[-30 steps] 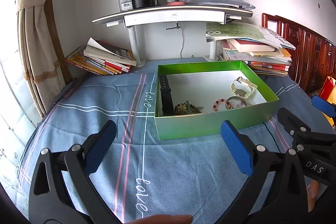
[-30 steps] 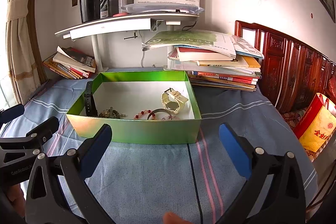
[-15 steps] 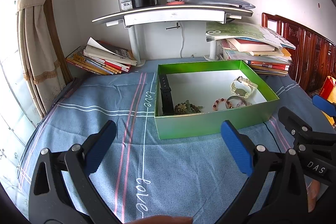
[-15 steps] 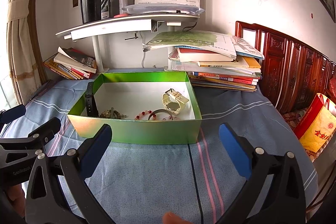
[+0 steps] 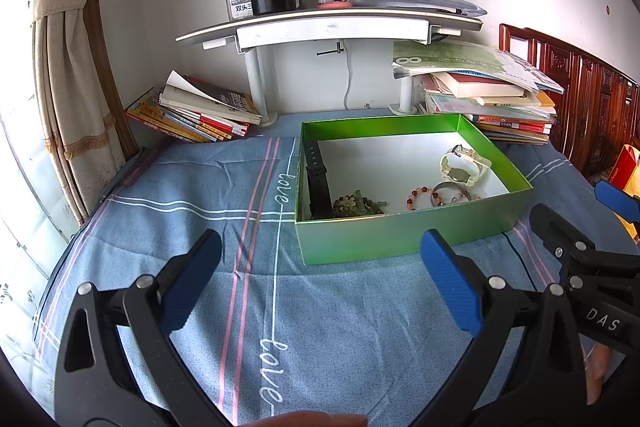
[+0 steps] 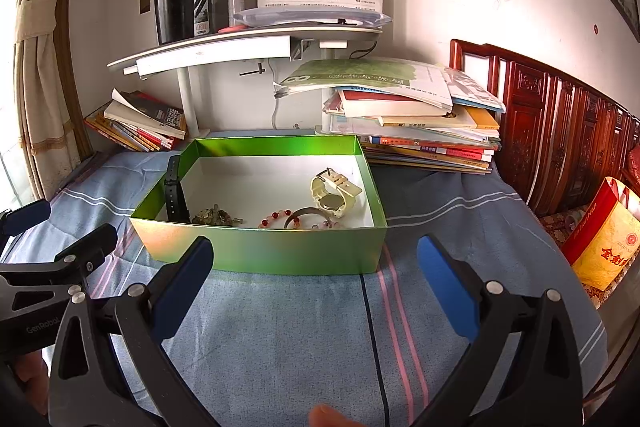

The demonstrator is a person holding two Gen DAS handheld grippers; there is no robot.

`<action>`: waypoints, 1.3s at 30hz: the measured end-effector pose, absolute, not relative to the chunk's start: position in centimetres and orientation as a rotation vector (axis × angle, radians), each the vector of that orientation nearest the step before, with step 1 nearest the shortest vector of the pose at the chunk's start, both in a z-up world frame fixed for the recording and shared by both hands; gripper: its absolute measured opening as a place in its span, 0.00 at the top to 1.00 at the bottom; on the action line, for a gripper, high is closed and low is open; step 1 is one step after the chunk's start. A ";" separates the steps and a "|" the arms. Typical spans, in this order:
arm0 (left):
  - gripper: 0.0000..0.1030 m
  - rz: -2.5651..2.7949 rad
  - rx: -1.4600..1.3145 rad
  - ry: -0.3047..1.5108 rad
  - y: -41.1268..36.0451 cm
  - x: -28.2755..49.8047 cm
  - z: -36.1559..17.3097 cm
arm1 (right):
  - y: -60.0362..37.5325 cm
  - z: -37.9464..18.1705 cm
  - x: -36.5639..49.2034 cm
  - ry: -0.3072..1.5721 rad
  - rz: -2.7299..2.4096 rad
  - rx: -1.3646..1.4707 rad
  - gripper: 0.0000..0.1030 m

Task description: Organize jewelry

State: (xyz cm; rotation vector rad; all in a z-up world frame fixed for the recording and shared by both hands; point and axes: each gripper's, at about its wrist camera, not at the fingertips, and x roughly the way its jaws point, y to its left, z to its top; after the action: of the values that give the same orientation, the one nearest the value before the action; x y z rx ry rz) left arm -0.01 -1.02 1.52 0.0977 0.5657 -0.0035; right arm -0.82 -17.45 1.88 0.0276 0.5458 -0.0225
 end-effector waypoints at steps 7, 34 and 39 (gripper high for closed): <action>0.04 -0.003 0.098 0.565 -1.0 0.0 1.5 | -17.4 1.9 -0.8 0.544 -0.021 0.027 0.03; 0.04 -0.007 0.105 0.563 -0.7 0.1 1.5 | -17.7 1.7 -0.7 0.549 -0.015 0.013 0.03; 0.04 -0.006 0.111 0.576 -0.8 0.3 1.2 | -18.1 1.3 -0.3 0.572 -0.014 0.023 0.03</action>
State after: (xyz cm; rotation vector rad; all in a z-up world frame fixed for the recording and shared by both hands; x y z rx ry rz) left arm 0.34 -0.82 1.21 0.1110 0.5759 -0.0062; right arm -0.35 -18.15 1.26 0.0231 0.5721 -0.0139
